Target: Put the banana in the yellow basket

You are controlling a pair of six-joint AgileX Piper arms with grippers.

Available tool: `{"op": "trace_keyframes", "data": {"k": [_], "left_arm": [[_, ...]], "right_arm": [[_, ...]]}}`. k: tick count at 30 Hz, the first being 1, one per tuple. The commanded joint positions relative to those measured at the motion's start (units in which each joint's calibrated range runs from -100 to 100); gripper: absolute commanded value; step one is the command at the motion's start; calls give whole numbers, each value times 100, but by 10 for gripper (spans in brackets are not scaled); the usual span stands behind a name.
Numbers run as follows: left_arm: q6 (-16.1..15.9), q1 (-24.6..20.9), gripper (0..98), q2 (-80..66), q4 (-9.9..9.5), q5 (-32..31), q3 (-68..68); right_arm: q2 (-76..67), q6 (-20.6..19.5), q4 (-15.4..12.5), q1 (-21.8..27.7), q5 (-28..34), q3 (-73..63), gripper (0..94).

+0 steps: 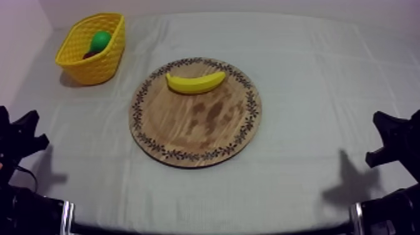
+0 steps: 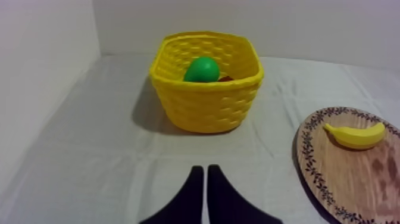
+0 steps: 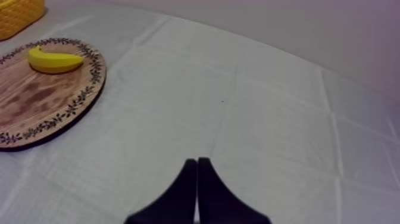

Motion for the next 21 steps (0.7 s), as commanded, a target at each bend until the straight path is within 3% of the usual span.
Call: {"op": "trace_keyframes", "data": {"k": [1, 21], "left_arm": [[7, -5, 0, -1, -4, 3, 2], [-46, -20, 0, -1, -4, 3, 2]], "right_arm": [[0, 1, 0, 0, 1, -3, 3], [0, 1, 0, 0, 1, -3, 3]]}}
